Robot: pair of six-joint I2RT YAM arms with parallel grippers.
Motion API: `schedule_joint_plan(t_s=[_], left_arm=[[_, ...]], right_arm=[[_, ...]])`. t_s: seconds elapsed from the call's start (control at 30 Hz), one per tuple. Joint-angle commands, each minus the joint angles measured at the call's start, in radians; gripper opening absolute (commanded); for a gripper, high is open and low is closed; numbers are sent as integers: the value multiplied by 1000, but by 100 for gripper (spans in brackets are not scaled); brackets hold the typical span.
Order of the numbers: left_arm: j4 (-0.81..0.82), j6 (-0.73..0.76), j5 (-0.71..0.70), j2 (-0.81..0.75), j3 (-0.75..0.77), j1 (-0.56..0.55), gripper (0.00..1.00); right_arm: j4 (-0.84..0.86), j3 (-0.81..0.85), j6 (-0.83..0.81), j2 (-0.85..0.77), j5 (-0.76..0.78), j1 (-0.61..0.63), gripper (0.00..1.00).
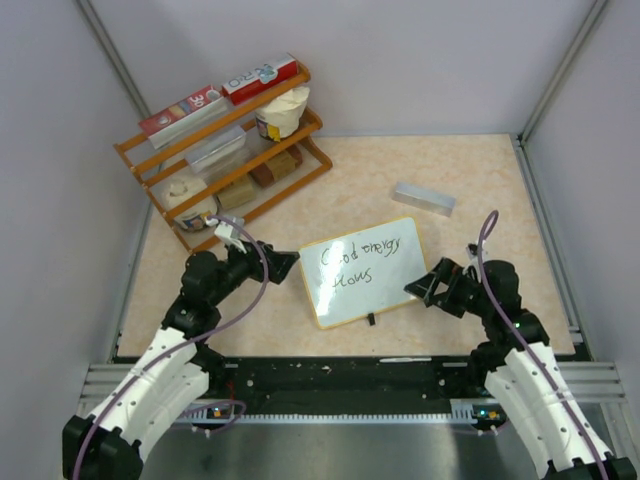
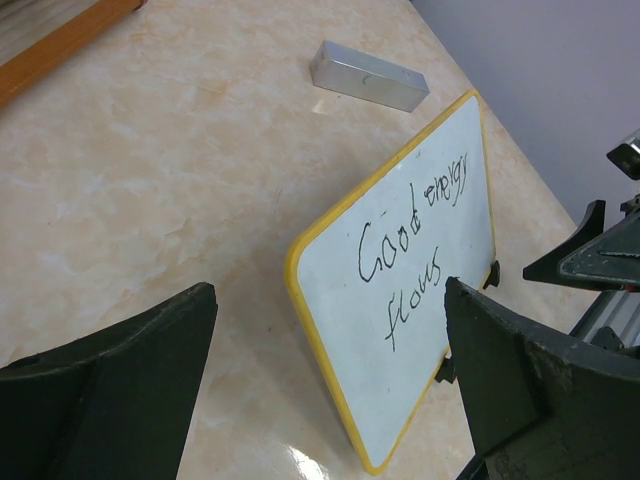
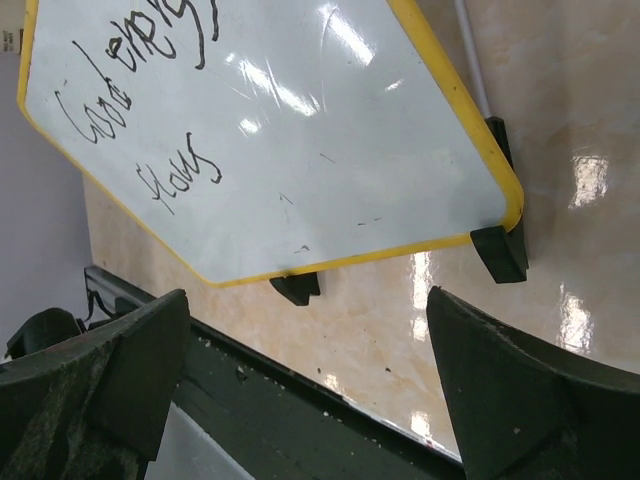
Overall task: Write a sentence on the whiteboard
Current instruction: Reset both arms
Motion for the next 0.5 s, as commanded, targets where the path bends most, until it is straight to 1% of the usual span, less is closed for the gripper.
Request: schedule_joint_plan(t_s=[0.0, 0.17, 0.23, 0.27, 0.3, 0.4, 0.47], left_arm=[[68, 1, 8, 11, -7, -1, 98], [62, 35, -22, 27, -14, -1, 98], [44, 43, -64, 33, -9, 1, 98], [7, 49, -88, 34, -3, -1, 98], [-5, 49, -137, 37, 5, -1, 98], [-51, 53, -220, 44, 19, -1, 98], [-61, 56, -251, 45, 22, -1, 98]], right_arm=[[50, 73, -42, 13, 27, -12, 99], [49, 99, -78, 28, 96, -12, 99], [49, 108, -85, 33, 137, -12, 99], [49, 119, -89, 40, 155, -12, 99], [49, 125, -94, 43, 190, -12, 99], [50, 157, -126, 54, 253, -14, 99], [56, 179, -156, 53, 310, -14, 99]])
